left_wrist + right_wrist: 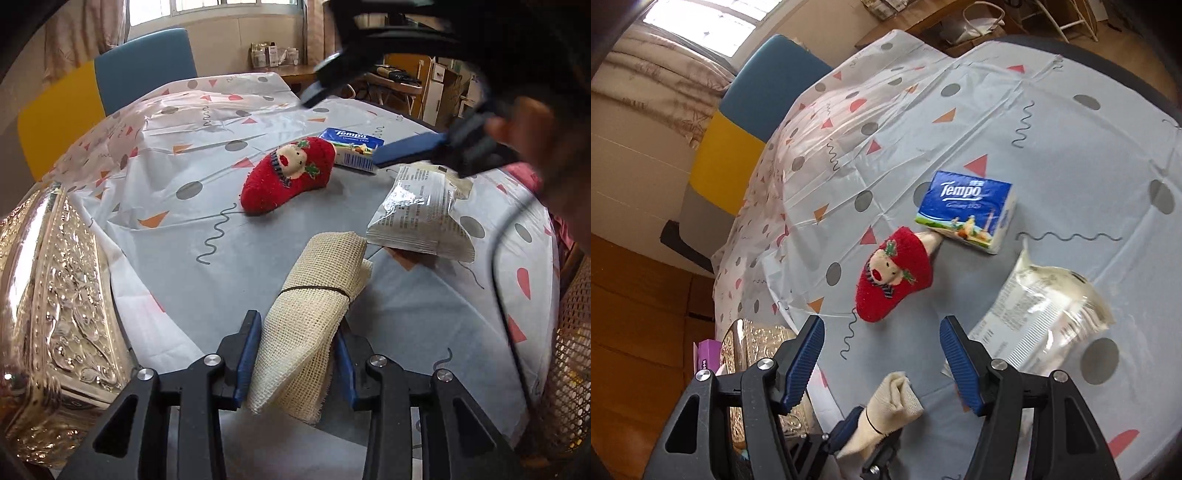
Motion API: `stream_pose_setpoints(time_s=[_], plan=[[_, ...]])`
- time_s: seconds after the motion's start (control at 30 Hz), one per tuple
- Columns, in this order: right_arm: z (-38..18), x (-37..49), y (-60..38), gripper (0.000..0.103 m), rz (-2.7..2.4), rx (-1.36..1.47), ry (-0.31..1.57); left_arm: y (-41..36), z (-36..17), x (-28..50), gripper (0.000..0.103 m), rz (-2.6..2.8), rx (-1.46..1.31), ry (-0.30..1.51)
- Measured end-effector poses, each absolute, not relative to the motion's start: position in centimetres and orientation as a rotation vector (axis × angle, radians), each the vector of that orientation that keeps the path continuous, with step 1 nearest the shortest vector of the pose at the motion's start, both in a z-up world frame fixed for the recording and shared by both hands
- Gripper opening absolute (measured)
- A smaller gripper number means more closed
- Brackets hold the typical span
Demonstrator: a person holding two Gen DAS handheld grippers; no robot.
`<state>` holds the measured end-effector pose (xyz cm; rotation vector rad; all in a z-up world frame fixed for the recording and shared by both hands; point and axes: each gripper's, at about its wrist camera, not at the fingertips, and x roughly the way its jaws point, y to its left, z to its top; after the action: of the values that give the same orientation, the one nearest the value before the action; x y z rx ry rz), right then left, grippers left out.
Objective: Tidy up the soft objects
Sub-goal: 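Grasp the red Santa plush with the right gripper, then carry the beige cloth roll toward the gold tray with the left gripper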
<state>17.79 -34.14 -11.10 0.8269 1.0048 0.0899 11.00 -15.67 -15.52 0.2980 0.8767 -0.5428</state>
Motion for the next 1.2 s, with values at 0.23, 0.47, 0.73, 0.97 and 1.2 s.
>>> stream_pose_setpoints(time_s=[0.23,0.47,0.73,0.97,1.2], plan=[[-13.9,23.7,-33.5,0.071,-0.014,0.866,1.107,-15.2,-15.7,11.1,0.039,-0.561,0.259,0.878],[-14.7,27.1,-30.7,0.053,-0.078,0.594,1.185,-15.0,-15.7,11.1,0.040,-0.566,0.243,0.879],[-10.0,23.3,-30.8,0.017,0.024,0.414,1.077,-15.0,-15.5,11.2,0.040,-0.561,0.234,0.890],[-10.0,18.8,-34.0,0.017,-0.053,0.374,1.003,-15.4,-13.9,13.9,0.036,-0.494,0.185,1.003],[-11.0,18.5,-33.6,0.017,-0.022,0.369,1.006,-16.4,-7.3,17.3,0.036,-0.463,0.144,0.925]])
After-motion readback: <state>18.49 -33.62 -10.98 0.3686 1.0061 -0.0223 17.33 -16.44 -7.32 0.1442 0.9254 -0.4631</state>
